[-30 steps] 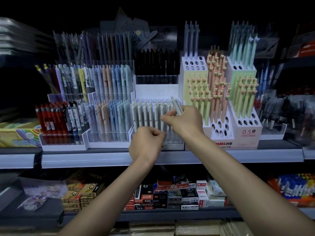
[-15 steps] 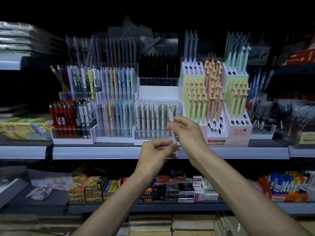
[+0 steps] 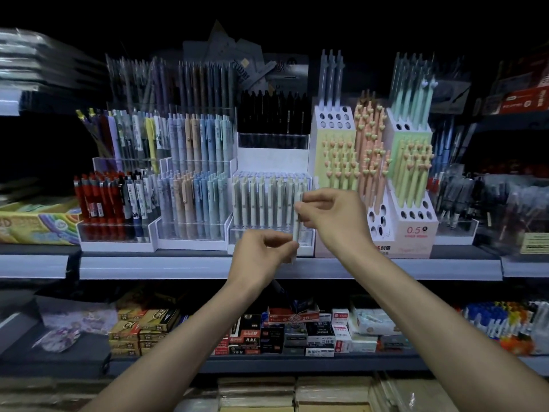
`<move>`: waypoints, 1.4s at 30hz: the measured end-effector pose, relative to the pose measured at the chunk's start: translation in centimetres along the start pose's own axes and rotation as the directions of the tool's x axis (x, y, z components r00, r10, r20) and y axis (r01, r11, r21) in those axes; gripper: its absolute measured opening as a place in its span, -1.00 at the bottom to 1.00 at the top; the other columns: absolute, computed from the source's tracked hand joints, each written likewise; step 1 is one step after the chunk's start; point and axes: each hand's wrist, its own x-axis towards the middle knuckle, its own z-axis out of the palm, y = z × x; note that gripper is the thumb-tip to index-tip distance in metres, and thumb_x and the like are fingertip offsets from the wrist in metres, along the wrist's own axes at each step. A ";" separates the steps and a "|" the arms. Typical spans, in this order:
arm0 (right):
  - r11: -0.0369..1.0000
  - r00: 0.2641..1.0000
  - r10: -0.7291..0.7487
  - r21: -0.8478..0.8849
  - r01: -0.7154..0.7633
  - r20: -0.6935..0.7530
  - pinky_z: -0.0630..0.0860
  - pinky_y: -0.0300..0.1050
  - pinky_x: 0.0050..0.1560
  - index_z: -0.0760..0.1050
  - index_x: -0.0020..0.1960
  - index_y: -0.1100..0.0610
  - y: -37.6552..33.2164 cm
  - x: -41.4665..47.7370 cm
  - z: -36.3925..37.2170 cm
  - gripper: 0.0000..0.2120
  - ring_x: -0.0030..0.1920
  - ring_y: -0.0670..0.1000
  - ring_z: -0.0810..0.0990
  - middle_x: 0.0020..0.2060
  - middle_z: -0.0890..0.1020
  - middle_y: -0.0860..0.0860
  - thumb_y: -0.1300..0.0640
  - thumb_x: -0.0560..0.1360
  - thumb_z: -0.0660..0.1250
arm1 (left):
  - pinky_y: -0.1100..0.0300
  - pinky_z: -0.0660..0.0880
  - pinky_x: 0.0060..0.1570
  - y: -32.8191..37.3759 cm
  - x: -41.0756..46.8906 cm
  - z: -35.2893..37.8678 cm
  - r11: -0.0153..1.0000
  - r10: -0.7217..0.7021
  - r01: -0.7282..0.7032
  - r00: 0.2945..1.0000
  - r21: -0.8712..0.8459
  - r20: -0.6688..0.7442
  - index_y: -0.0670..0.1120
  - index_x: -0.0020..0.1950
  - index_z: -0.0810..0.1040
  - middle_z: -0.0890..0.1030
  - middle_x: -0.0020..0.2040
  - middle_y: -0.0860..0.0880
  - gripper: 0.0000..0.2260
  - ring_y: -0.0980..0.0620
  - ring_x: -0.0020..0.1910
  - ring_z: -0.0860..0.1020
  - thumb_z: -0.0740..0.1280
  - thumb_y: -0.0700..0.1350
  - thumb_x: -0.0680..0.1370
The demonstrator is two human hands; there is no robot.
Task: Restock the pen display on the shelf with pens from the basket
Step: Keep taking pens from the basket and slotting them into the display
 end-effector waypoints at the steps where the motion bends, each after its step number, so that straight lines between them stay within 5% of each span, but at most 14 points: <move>1: 1.000 1.000 -0.017 -0.010 0.017 -0.007 0.71 0.02 0.00 0.64 -0.12 -0.01 -0.2 0.7 0.2 -0.84 -0.18 0.02 0.75 -0.22 0.74 0.03 0.20 0.46 0.57 | 0.06 0.66 -0.06 0.1 0.7 0.1 0.999 0.017 -0.016 1.000 0.038 -0.026 -0.11 -0.17 0.75 0.74 -0.28 -0.01 -0.89 0.01 -0.21 0.73 0.50 -0.13 0.54; 5: 0.994 0.993 -0.103 -0.027 0.102 -0.049 0.71 0.07 -0.01 0.60 -0.22 -0.08 -1.2 3.3 0.7 -0.74 -0.18 0.06 0.76 -0.22 0.74 0.06 0.23 0.47 0.56 | -0.05 0.67 -0.05 1.1 3.5 0.5 0.994 0.039 -0.019 0.982 0.110 -0.185 0.14 -0.24 0.74 0.71 -0.33 0.19 -0.93 0.09 -0.23 0.72 0.53 0.07 0.44; 11: 0.985 0.984 -0.159 -0.083 0.152 -0.085 0.70 0.06 0.01 0.72 0.00 0.16 -0.5 6.3 1.9 -0.88 -0.16 0.02 0.74 -0.22 0.74 0.03 0.22 0.47 0.55 | 0.05 0.63 -0.10 2.0 6.5 1.5 0.971 -0.022 0.097 0.946 0.219 -0.324 0.09 -0.21 0.75 0.71 -0.30 0.13 -0.84 0.03 -0.19 0.69 0.51 0.14 0.49; 15: 0.978 0.980 -0.181 -0.116 0.171 -0.077 0.69 0.11 -0.01 0.72 -0.05 0.21 0.5 6.7 2.7 -0.94 -0.15 0.06 0.74 -0.25 0.73 0.06 0.23 0.49 0.52 | 0.10 0.57 -0.14 2.0 7.0 2.2 0.937 -0.048 0.171 0.926 0.304 -0.373 0.09 -0.16 0.76 0.72 -0.23 0.06 -0.86 -0.06 -0.15 0.68 0.51 0.12 0.51; 17: 0.977 0.979 -0.185 -0.127 0.174 -0.084 0.68 0.18 -0.02 0.70 -0.09 0.28 1.1 6.8 2.9 -0.92 -0.13 0.15 0.74 -0.25 0.73 0.16 0.25 0.50 0.51 | 0.12 0.54 -0.17 1.6 7.3 2.4 0.926 -0.062 0.193 0.927 0.326 -0.371 0.10 -0.15 0.76 0.72 -0.23 0.04 -0.87 -0.09 -0.14 0.68 0.51 0.12 0.50; 21: 0.987 0.988 -0.129 -0.108 0.119 -0.083 0.70 0.06 0.01 0.72 0.00 0.23 2.4 7.0 3.3 -0.90 -0.15 0.04 0.73 -0.24 0.72 0.08 0.24 0.50 0.53 | 0.13 0.45 -0.20 0.5 7.4 2.9 0.899 -0.066 0.212 0.931 0.384 -0.360 0.08 -0.15 0.76 0.72 -0.23 0.01 -0.87 -0.10 -0.13 0.69 0.51 0.11 0.50; 26: 0.996 0.991 -0.056 -0.078 0.047 -0.124 0.70 0.15 -0.05 0.67 -0.25 0.25 3.5 7.2 3.9 -0.85 -0.15 0.16 0.75 -0.28 0.73 0.16 0.22 0.45 0.56 | 0.10 0.51 -0.12 0.0 7.3 3.5 0.873 -0.055 0.224 0.927 0.433 -0.370 0.07 -0.12 0.75 0.73 -0.15 -0.03 -0.87 -0.15 -0.04 0.69 0.49 0.10 0.51; 36: 0.988 0.990 -0.088 -0.139 0.072 -0.114 0.67 0.28 -0.12 0.59 -0.15 0.43 4.2 6.9 4.2 -0.72 -0.05 0.35 0.65 -0.20 0.65 0.36 0.19 0.45 0.53 | 0.13 0.41 -0.18 -0.2 6.8 3.7 0.867 -0.042 0.220 0.926 0.447 -0.375 0.03 -0.08 0.74 0.73 -0.11 -0.04 -0.88 -0.17 -0.02 0.68 0.47 0.05 0.54; 42: 0.986 0.991 -0.046 -0.162 0.025 -0.129 0.70 0.14 -0.05 0.65 -0.21 0.33 4.1 6.8 4.1 -0.79 -0.19 0.18 0.74 -0.29 0.71 0.21 0.19 0.47 0.54 | 0.11 0.40 -0.15 -0.3 6.7 4.0 0.869 -0.040 0.223 0.921 0.441 -0.388 0.04 -0.07 0.75 0.74 -0.09 -0.04 -0.89 -0.18 0.00 0.68 0.45 0.04 0.54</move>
